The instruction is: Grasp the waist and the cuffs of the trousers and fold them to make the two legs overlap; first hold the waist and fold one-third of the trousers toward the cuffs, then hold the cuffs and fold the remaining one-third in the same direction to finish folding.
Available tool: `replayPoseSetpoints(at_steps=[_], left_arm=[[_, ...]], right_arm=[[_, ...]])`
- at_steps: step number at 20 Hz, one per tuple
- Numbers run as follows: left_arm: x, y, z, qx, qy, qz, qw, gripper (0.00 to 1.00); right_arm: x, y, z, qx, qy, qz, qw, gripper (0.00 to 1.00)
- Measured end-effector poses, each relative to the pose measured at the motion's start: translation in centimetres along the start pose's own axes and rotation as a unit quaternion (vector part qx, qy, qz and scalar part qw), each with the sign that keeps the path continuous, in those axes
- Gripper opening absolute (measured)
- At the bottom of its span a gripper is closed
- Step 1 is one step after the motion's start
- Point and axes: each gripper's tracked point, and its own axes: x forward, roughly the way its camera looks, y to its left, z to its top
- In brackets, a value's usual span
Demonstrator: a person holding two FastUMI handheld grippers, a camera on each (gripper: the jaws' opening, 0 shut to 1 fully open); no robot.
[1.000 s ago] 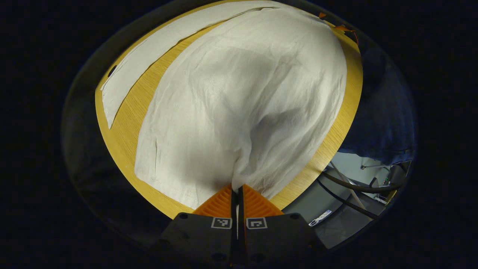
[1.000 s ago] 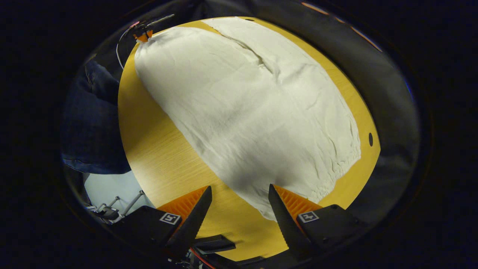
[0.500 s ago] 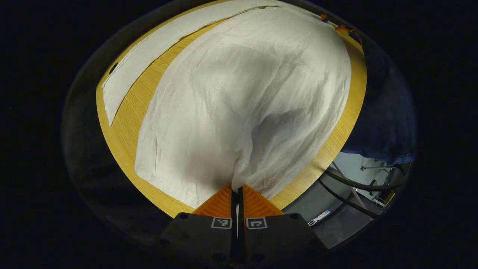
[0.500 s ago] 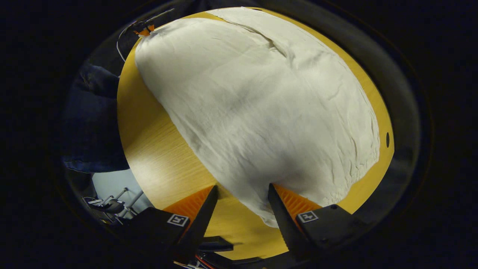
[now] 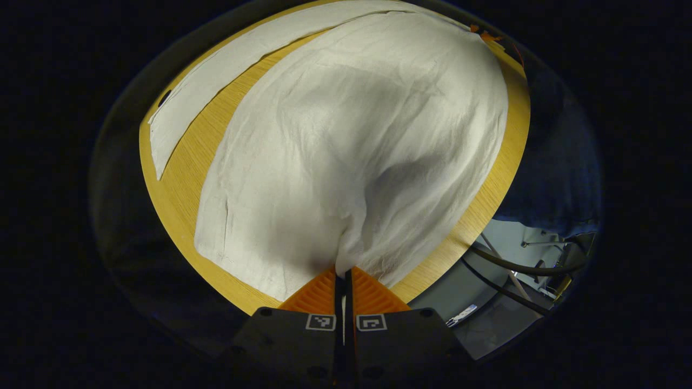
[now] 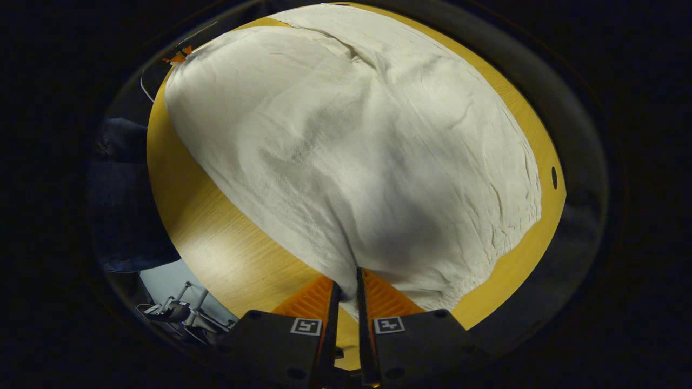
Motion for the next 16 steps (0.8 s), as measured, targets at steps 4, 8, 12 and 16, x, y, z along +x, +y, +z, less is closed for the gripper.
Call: replayPoseSetpoints(at_steps=[4, 8, 12, 16], left_arm=[[-0.1, 0.2, 0.1, -0.021, -0.021, 0.01, 1.0, 0.0], [0.3, 0.4, 1.1, -0.105, -0.074, 0.032, 0.991, 0.0], [-0.1, 1.9, 4.4, -0.236, -0.163, 0.072, 0.955, 0.0], [-2.2, 5.7, 9.9, -0.364, -0.261, 0.115, 0.886, 0.0]], right_arm=[[0.0, 0.4, 0.2, 0.041, -0.006, -0.009, 0.999, 0.11], [-0.4, 0.1, 0.5, 0.127, -0.045, -0.033, 0.99, 0.08], [-1.1, -0.5, 1.3, 0.248, -0.099, -0.083, 0.96, 0.08], [-2.9, -2.0, 2.8, 0.34, -0.167, -0.13, 0.916, 0.06]])
